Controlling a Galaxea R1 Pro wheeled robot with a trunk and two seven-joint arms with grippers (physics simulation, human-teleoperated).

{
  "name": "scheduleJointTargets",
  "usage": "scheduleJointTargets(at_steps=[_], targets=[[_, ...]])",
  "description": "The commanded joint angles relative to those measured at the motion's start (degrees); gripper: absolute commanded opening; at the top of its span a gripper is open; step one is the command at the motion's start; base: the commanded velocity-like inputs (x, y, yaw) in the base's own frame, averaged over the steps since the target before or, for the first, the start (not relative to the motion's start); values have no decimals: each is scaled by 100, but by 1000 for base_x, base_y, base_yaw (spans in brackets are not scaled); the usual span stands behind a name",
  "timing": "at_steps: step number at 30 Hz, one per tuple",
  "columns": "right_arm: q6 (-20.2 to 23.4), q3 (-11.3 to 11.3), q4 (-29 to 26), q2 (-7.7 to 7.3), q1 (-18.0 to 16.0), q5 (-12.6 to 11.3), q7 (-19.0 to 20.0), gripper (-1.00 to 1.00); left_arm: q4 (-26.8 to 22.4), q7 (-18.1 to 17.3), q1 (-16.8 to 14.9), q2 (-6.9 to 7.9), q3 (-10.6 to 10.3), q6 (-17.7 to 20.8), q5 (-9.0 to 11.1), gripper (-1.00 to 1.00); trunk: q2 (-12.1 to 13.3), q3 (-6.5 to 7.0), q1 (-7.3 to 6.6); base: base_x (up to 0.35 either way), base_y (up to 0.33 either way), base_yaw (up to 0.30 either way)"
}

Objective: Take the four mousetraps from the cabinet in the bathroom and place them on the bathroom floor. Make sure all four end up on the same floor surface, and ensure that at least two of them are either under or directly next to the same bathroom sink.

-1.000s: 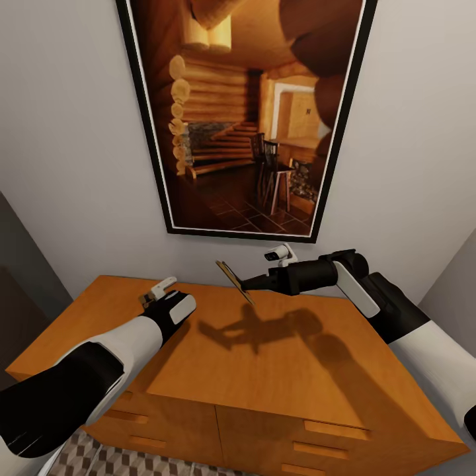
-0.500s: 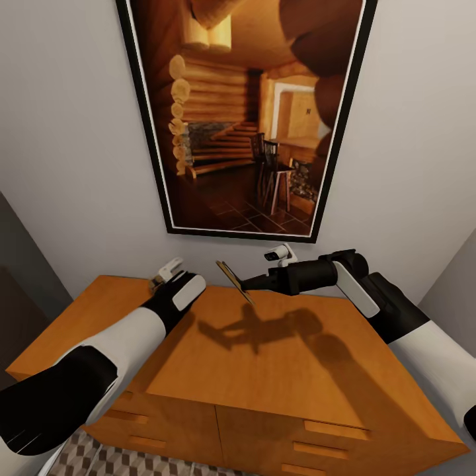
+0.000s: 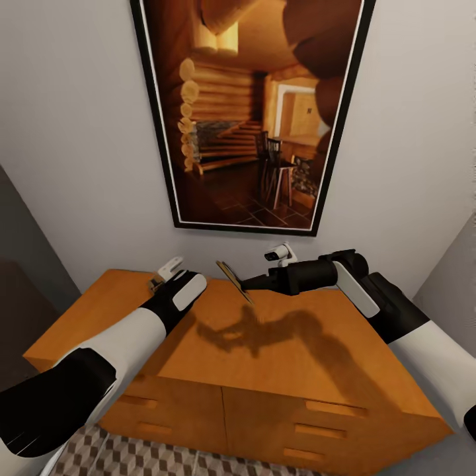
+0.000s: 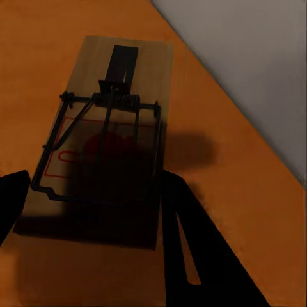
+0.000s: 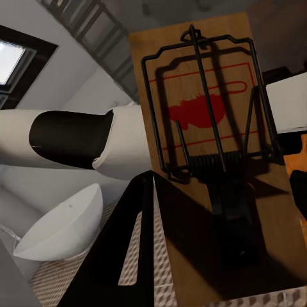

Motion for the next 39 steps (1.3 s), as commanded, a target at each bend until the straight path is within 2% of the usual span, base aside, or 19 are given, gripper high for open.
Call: scheduleJointTargets(at_steps=[1,19,25,33,36,39], targets=[[15,0,2,0,0,-10,-1,-100,2,4,0,1,-1,23,-13,-100,0,0,0,-282,115,0],[15,1,2,7,0,-10,-198,-100,70,-40,38,2,-4,28,-13,-100,0,0,0,-280,84,0],[15,0,6,4,0,-12,-301,-100,265,-92,44,-5,-11,31,-14,-100,0,0,0,-74,2,0],[15,0,8,-3,0,-4,-409,-100,505,-620,44,-7,-15,72,-18,-100,0,15,0,-5,0,-91],[15,0,5,-7,0,-8,-648,-100,422,-672,44,-18,-20,334,-20,-100,0,29,0,0,0,-227],[14,0,4,-8,0,-10,-781,-100,-35,-663,43,-5,-9,977,-16,-100,0,43,0,0,0,-206]])
